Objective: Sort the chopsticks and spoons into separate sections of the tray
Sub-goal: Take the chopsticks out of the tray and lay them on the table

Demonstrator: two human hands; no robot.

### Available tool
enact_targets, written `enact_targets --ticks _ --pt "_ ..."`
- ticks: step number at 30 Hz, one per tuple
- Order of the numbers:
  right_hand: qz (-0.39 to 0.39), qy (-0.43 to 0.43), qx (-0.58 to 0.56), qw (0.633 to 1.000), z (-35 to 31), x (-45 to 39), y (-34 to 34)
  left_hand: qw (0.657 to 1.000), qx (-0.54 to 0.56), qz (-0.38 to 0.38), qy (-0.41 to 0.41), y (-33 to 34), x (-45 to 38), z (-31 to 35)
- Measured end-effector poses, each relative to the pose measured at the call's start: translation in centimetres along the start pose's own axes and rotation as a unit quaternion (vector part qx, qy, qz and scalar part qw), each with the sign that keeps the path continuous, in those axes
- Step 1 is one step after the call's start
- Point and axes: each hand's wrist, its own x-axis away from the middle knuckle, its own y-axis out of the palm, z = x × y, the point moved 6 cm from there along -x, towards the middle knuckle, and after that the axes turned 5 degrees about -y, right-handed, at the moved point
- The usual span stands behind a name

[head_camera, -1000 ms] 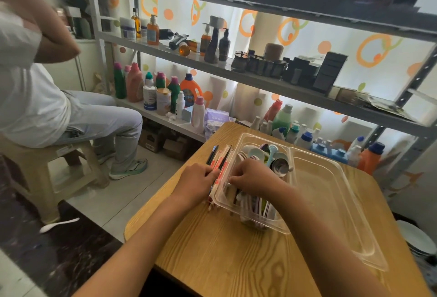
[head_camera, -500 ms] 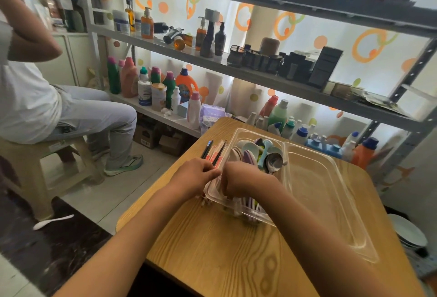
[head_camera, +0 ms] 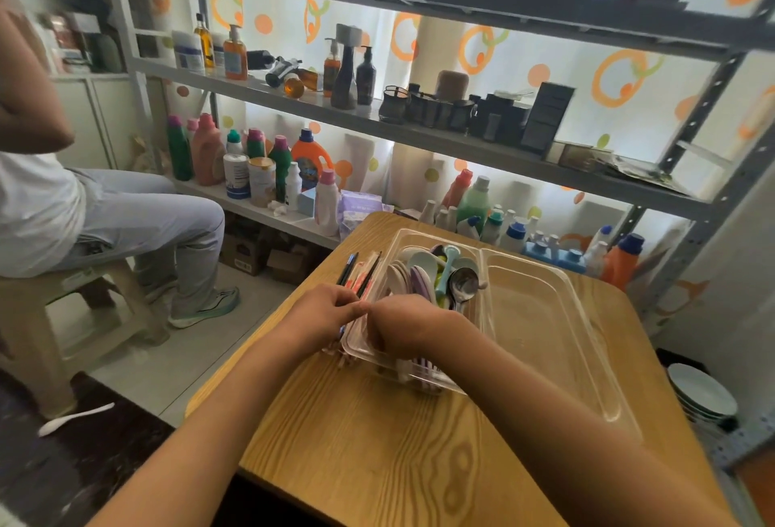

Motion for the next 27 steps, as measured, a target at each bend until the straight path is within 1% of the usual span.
enact_targets --ticks 6,10,13,17,22,27 --pt "0.008 -0.065 0.065 0.996 -1.2 0.6 -0.4 0.999 0.043 -0.018 -0.014 0.1 0.4 -0.2" --pt "0.048 -0.141 0.153 0.977 -1.7 1.4 -0.4 0.998 0.063 -0.016 -0.017 0.2 0.5 0.0" --pt "0.081 -0.178 0.188 0.962 -1.6 1.9 -0.2 0.997 0.067 -0.017 -0.025 0.2 0.7 0.1" --pt "0.110 -0.191 0.194 0.956 -1.1 2.3 0.3 0.995 0.087 -0.023 -0.033 0.3 1.2 0.2" --pt "0.150 -0.186 0.195 0.951 -0.2 2.8 0.7 0.985 0.150 -0.039 -0.070 0.5 1.5 -0.3" --pt "0.226 -0.170 0.169 0.944 0.8 3.4 0.3 0.979 0.180 -0.036 -0.084 0.7 2.0 -0.3"
